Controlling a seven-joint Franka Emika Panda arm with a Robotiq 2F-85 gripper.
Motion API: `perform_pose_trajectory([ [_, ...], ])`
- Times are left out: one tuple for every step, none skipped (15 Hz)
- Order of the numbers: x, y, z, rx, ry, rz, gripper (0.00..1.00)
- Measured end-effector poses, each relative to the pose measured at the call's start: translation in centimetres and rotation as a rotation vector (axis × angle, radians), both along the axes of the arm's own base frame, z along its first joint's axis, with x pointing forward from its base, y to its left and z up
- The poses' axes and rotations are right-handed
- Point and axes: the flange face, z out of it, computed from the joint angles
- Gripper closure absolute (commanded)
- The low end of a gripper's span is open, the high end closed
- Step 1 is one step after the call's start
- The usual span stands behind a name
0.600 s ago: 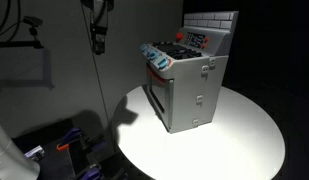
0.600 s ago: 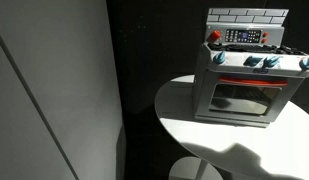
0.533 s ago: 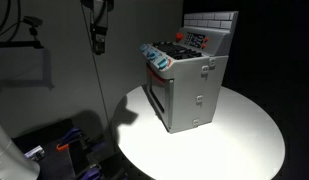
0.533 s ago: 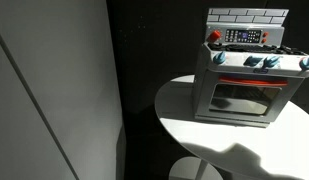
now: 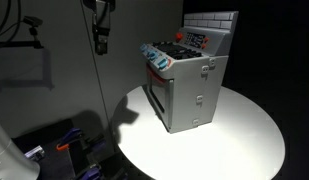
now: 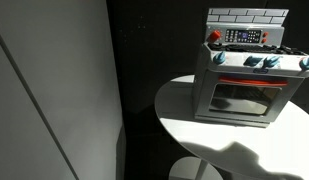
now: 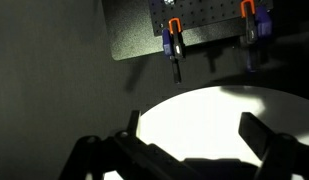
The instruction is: Push the top right orange button on the stove
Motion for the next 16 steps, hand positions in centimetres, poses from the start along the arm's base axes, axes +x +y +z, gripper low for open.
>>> perform_pose_trajectory([
  [0.3, 0.0, 0.0, 0.001, -0.014, -0.006, 0.0],
  [0.7, 0.1, 0.1, 0.004, -0.029, -0.013, 0.0],
  [1.1, 0.2, 0.2, 0.008, -0.045, -0.021, 0.0],
  [1.5, 0.2, 0.2, 0.014, -0.063, -0.03, 0.0],
  [2.1, 0.4, 0.4, 0.021, -0.087, -0.042, 0.0],
  [2.7, 0.5, 0.6, 0.03, -0.109, -0.055, 0.0],
  [3.4, 0.6, 0.7, 0.04, -0.132, -0.071, 0.0],
  [4.2, 0.7, 0.8, 0.052, -0.153, -0.086, 0.0],
  [5.0, 0.8, 1.0, 0.064, -0.172, -0.101, 0.0],
  [5.8, 0.9, 1.1, 0.073, -0.188, -0.117, 0.0],
  [6.8, 0.9, 1.3, 0.081, -0.209, -0.134, 0.0],
  [7.8, 0.9, 1.5, 0.088, -0.231, -0.151, 0.0],
  [8.8, 0.9, 1.7, 0.094, -0.257, -0.17, 0.0],
  [9.9, 0.8, 1.9, 0.099, -0.285, -0.188, 0.0],
  [10.9, 0.7, 2.1, 0.101, -0.312, -0.205, 0.0],
  [11.9, 0.6, 2.3, 0.102, -0.339, -0.221, 0.0],
])
